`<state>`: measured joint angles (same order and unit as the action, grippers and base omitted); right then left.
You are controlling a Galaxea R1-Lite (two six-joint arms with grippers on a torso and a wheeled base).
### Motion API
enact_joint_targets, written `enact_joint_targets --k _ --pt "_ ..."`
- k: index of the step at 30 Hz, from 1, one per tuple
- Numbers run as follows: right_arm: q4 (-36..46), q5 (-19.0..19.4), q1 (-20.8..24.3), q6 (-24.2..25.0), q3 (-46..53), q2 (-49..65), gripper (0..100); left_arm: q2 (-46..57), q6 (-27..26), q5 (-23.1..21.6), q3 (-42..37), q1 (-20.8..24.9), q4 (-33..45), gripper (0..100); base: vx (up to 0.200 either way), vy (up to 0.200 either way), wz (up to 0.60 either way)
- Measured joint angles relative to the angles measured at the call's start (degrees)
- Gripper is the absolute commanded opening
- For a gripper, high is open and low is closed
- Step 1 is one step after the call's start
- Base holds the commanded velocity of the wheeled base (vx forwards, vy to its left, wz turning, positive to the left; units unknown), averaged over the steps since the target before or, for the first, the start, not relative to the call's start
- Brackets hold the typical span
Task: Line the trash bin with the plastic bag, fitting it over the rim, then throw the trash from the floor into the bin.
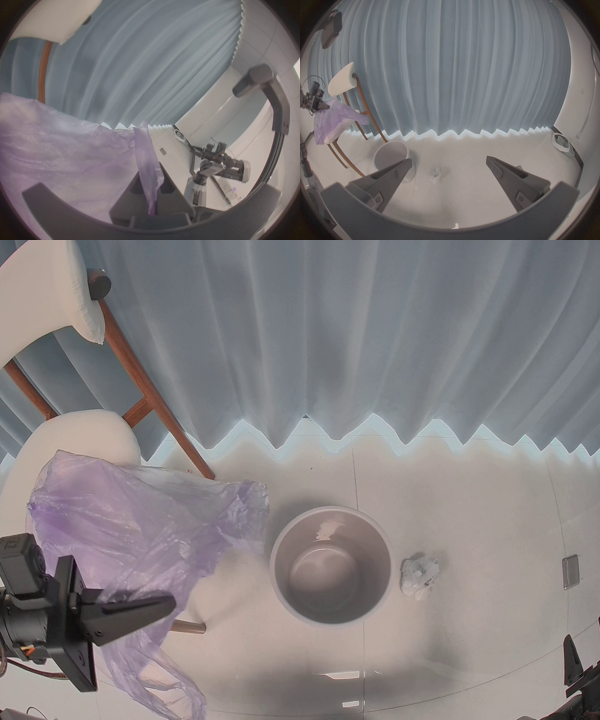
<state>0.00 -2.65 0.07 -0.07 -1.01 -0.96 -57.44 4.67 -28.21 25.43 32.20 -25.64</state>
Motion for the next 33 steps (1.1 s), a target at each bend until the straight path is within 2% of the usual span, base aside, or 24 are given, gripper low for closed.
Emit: enact_joint_targets --k 4,9,12,20,26,29,33 --pt "0.0 0.02 -0.02 0.0 0.0 0.0 100 0.59 4.28 -7.95 0.37 -8.03 -0.11 0 0.0 0.0 0.0" --pt "0.0 0.0 0.0 0.0 0.0 0.0 100 0.8 11.93 -10.96 1.41 -11.69 -0.2 0 0.0 0.0 0.0" --pt "0.0 0.0 0.0 0.0 0.0 0.0 100 0.91 13.18 -12.26 1.85 -10.42 -0.2 0 0.0 0.0 0.0" --pt "0.0 0.0 0.0 0.0 0.0 0.0 100 1.3 16.15 -14.24 1.96 -1.44 -0.2 0 0.0 0.0 0.0" --pt "0.0 0.0 0.0 0.0 0.0 0.0 100 -0.52 18.59 -20.46 2.32 1.67 -4.28 0 0.0 0.0 0.0" --pt "0.0 0.0 0.0 0.0 0.0 0.0 100 -2.04 22.42 -22.13 2.46 1.78 -9.07 0 0.0 0.0 0.0" --pt "0.0 0.0 0.0 0.0 0.0 0.0 100 -4.35 32.09 -24.94 2.46 1.84 -17.12 0 0.0 0.0 0.0"
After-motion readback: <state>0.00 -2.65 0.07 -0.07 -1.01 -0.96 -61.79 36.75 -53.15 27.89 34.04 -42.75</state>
